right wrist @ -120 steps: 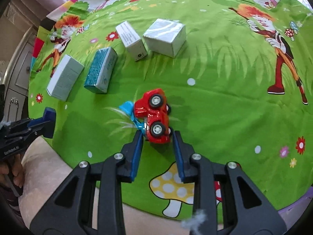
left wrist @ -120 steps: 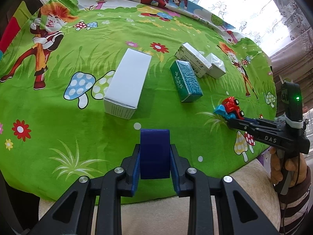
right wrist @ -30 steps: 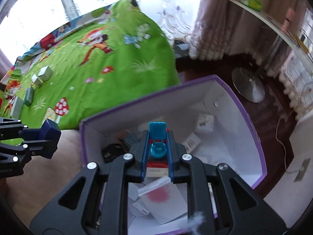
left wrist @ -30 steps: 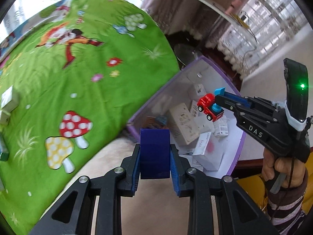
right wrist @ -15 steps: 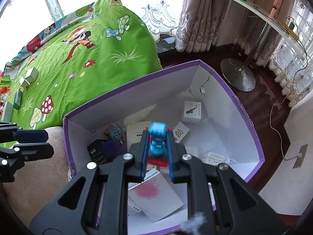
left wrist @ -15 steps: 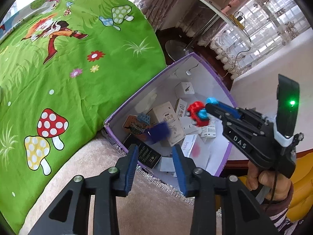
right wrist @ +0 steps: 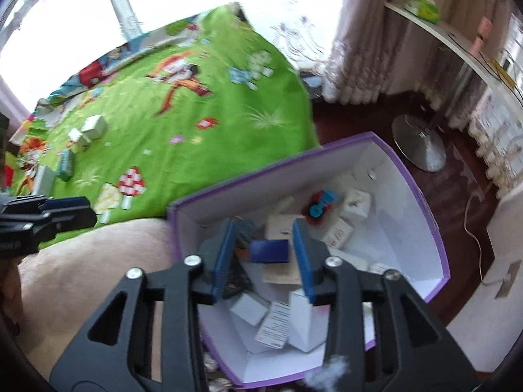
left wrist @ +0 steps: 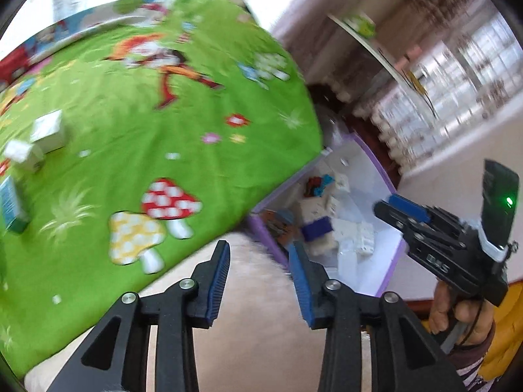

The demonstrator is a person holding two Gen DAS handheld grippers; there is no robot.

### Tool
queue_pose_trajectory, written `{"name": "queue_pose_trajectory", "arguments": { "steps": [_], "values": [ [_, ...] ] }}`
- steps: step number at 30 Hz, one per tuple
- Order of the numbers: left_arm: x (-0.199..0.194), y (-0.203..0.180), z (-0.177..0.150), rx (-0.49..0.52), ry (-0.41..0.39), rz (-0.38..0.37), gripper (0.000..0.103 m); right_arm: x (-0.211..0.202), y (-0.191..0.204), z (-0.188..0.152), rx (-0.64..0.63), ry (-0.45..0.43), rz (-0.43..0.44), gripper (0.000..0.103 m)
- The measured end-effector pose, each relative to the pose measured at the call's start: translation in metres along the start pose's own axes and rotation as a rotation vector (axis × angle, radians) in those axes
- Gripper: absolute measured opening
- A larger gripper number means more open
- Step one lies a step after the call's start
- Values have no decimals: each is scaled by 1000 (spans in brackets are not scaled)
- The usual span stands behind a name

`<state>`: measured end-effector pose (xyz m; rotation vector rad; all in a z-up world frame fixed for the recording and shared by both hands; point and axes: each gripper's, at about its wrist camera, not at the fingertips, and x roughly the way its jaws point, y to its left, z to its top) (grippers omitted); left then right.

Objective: Organize rigid objects
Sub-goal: 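Carry the car and blue block over the purple-rimmed box and open both tools, then grasp the white box with the left tool while the right tool grasps the teal box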

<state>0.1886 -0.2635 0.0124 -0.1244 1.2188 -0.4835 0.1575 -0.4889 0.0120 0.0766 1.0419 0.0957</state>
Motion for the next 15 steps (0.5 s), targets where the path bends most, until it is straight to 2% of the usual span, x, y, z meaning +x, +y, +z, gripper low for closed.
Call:
{"name": "queue_pose_trajectory", "arguments": {
  "steps": [7,10,15],
  "values": [
    [-43,85,-11,-177,-102,86,46,-19,51,27,-102,-49,61,55],
    [-65,129,-16,-262,-142,147,46,-26,76,41,-158,-72,84,61],
    [-93,190,-21,-379,-187,237,46,-32,120,66,-243,-96,121,63]
  ]
}}
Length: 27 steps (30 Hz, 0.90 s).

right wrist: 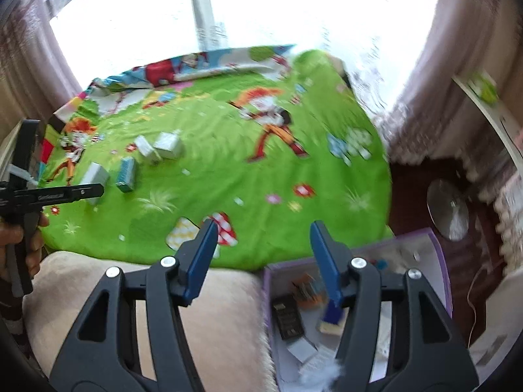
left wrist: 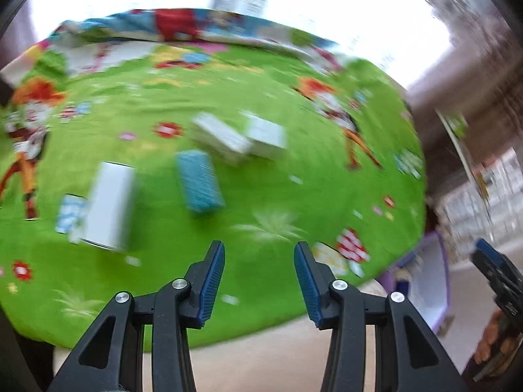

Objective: Organize rigid objects
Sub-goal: 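Grasp the white box with the left tool while the right tool grasps the teal box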

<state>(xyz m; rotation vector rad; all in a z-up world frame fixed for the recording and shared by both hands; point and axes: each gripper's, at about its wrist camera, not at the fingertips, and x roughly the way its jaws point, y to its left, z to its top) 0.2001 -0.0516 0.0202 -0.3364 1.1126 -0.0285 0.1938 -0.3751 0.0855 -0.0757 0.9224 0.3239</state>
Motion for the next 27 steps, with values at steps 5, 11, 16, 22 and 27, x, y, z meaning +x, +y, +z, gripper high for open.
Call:
{"name": "queue_pose_trajectory", "arguments": {
  "steps": [5,11,16,22,27],
  "values": [
    [1,59,19,-88,-16,121,47,12,48,32,-87,-13,60,69],
    [10,92,24,-122,-33,209,47,50,101,58,-136,30,132,69],
    [31,102,23,-116,15,229,47,94,146,69,-168,91,159,69],
    [46,107,19,-99,30,229,49,133,190,68,-217,151,191,69],
    [53,110,18,-79,19,222,42,163,219,58,-254,196,205,69]
  ]
}}
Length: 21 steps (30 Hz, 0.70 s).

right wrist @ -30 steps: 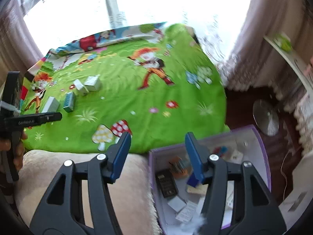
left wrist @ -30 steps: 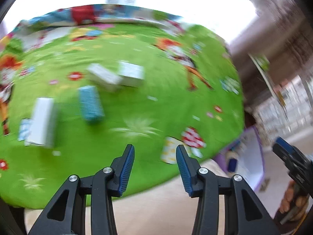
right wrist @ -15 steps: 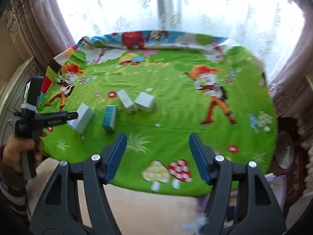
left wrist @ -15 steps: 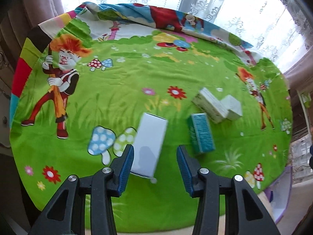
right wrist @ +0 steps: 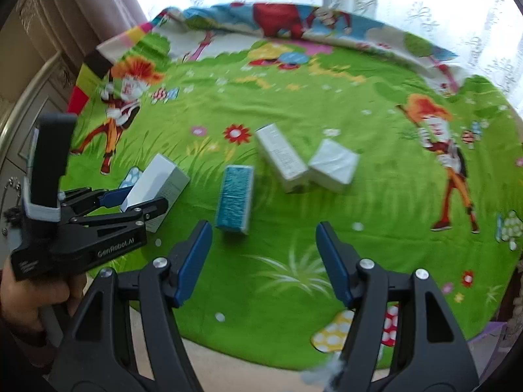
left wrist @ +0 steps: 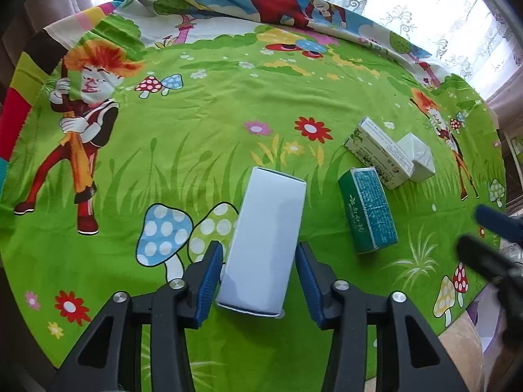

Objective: Organize rigid objects
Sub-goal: 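Grasp the white box with the left tool while the right tool grasps the teal box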

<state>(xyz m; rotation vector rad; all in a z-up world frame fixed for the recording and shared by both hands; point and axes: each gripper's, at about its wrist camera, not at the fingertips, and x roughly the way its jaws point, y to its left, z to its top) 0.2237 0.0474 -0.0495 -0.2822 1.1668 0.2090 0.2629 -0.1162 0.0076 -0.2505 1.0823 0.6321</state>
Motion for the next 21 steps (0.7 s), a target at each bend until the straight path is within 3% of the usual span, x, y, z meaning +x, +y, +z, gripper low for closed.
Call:
{"name": "queue_pose_trajectory", "arguments": {
  "steps": [8,17,21],
  "values": [
    [-6,12,-2,-55,-50,-8,41,53,18,-1,-3,72,-2,69],
    [-9,24,-1,-107,-76,-26,41,75,34,1,-19,45,-40,69],
    [-8,22,-3,-104,-76,-30,41,82,33,1,-18,56,-54,51]
  ]
}}
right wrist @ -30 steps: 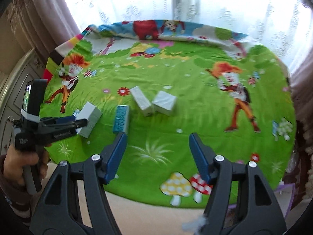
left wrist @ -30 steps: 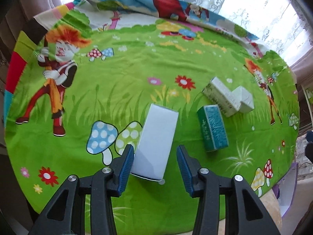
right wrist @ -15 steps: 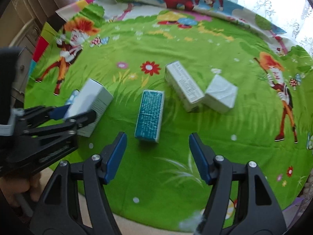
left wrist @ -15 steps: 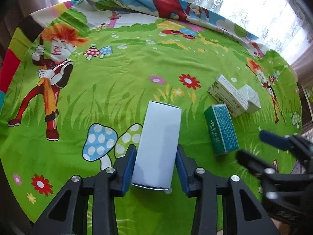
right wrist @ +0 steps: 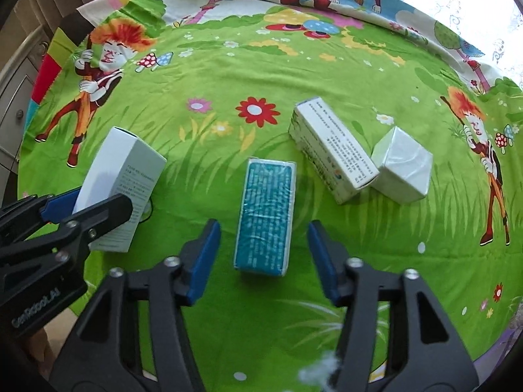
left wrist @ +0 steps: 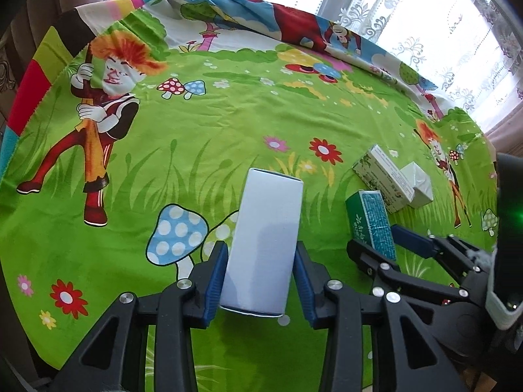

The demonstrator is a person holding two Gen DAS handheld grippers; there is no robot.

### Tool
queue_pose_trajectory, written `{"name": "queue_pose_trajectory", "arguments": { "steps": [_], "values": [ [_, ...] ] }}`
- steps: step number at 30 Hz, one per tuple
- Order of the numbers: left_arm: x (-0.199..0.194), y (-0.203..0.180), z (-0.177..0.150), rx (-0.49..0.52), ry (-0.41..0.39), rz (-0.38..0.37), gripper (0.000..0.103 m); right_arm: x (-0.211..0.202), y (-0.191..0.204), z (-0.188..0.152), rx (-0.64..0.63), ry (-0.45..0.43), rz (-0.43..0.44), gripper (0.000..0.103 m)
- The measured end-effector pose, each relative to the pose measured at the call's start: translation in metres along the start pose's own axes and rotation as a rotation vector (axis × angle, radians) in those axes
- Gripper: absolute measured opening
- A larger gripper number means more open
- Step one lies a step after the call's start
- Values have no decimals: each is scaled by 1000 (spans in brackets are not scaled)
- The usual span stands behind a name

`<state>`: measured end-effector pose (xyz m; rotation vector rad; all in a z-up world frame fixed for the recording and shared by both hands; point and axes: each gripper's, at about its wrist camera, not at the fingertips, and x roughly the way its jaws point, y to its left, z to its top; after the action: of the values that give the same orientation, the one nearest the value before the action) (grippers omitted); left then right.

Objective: Organize rigid objects
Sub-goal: 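Grasp the white box with the left tool while the right tool grasps the teal box, then carry both boxes over the purple-rimmed box and open both tools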

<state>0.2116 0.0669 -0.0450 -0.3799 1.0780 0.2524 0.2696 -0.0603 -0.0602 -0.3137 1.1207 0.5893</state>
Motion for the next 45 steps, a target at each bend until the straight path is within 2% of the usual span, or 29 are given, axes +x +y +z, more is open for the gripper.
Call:
{"name": "queue_pose_trajectory", "arguments": {
  "steps": [1,3,10,16,25,36,45],
  "values": [
    [0,0,0,-1,0,-1,41,2,-1,-1,2,4,-1,44],
    [-1,-1,0,-1,-2,-1,41,5,-3,-2,9,13,-9,37],
    [-9,-8,-2,15,-11,-18,41,-10,-13,-8,32,-17,6,37],
    [-26,-31,-4,66,-24,-63,41,-43,-46,-24,109,-53,-23,37],
    [-47,-101,-23,220,-2,-167,41,-101,-116,-62,247,-88,-74,37],
    [-57,-217,-76,477,98,-294,41,-165,-201,-150,394,-118,-141,37],
    [-57,-303,-123,670,173,-356,41,-194,-265,-214,522,-113,-264,37]
  ]
}}
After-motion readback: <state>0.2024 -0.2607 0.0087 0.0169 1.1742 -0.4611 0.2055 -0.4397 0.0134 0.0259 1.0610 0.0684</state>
